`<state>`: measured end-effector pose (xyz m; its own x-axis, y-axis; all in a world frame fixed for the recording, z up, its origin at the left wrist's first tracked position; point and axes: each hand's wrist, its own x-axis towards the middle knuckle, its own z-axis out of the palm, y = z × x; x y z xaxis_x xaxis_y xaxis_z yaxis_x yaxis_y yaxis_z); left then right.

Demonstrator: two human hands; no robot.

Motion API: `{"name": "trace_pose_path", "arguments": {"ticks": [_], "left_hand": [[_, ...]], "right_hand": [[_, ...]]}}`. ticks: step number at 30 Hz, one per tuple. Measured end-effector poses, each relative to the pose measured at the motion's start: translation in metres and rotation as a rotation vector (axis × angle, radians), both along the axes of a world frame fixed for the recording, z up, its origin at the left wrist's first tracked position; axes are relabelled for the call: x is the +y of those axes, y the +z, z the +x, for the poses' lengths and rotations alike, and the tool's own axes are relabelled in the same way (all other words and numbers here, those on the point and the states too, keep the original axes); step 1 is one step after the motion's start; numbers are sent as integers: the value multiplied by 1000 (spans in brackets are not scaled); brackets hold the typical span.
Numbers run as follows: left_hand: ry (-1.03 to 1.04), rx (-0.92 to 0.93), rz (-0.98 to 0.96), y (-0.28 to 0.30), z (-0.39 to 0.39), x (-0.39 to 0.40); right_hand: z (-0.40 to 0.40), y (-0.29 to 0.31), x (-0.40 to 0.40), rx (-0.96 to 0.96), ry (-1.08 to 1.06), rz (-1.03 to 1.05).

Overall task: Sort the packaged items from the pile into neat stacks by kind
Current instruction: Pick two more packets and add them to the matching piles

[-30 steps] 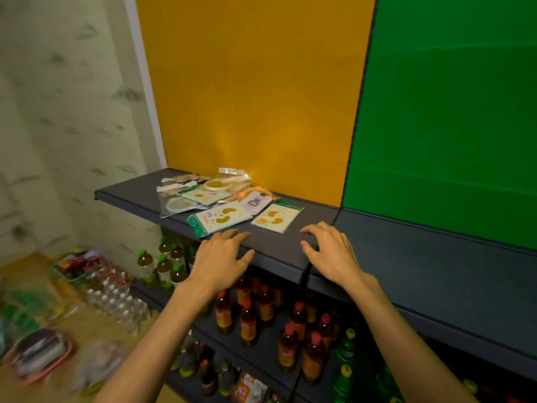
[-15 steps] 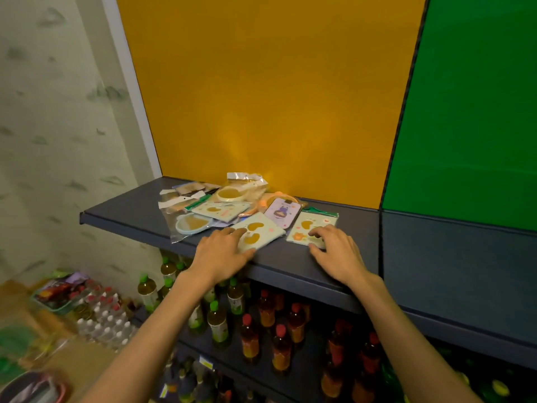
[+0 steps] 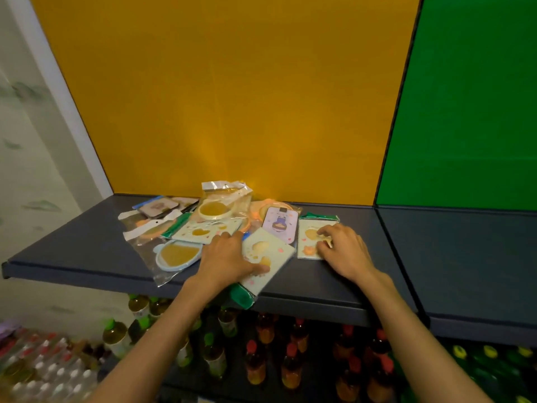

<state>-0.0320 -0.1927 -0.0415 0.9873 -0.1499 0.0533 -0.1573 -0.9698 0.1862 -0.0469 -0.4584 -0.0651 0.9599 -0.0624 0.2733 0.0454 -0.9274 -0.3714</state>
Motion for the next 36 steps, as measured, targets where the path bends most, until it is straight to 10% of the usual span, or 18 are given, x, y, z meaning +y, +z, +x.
{"name": "trace_pose_path", "arguments": {"ticks": [8,22,36], "left_hand": [[-46,210,-420,21,25,6],[201,574,-1720,40,41,43],[293,507,-1955,29,50,61]], "right_hand": [[-12,2,12,117,-289,-46],[0,11,32,263,-580,37],[19,5,5,357,-634,416]]}}
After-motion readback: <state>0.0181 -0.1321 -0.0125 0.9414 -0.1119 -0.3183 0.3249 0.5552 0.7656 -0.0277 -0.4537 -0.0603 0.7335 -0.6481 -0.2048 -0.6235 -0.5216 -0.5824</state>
